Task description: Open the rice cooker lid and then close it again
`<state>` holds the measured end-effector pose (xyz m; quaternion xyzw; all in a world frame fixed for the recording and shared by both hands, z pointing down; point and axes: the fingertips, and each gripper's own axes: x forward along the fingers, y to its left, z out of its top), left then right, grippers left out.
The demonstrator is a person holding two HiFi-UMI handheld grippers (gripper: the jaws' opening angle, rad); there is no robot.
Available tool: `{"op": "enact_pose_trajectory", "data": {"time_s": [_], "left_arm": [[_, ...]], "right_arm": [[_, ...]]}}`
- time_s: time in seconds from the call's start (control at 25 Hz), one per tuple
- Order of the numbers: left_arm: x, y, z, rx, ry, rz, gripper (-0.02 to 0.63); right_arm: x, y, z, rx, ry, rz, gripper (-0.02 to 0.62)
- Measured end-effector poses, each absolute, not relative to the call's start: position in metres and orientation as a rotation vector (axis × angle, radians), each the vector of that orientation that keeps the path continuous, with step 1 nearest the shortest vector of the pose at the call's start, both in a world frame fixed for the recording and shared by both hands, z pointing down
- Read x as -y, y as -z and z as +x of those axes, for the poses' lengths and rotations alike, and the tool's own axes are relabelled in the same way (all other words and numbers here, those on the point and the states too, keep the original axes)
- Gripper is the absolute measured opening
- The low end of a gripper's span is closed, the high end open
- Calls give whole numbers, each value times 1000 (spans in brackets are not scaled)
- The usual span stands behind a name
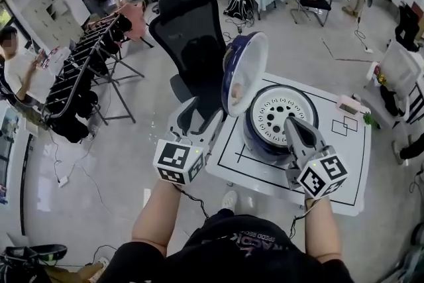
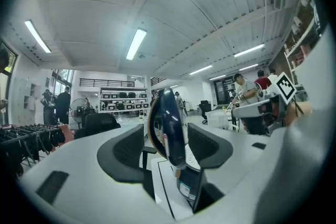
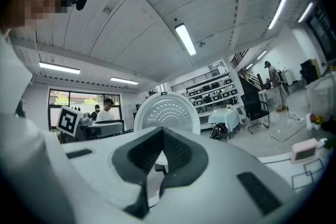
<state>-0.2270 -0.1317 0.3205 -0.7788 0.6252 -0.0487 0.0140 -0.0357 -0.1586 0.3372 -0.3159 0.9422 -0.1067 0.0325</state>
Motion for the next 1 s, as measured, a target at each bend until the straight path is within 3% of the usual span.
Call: {"op": "enact_pose_trajectory", "data": {"time_s": [0.52, 1.0], "left_arm": [[30, -351, -108, -1840, 144, -2587, 287], [3, -347, -88, -1858, 114, -2563, 287]], "right_arm": [[76, -346, 11, -2939, 303, -904, 2], [52, -345, 30, -2942, 297, -886, 2]]}}
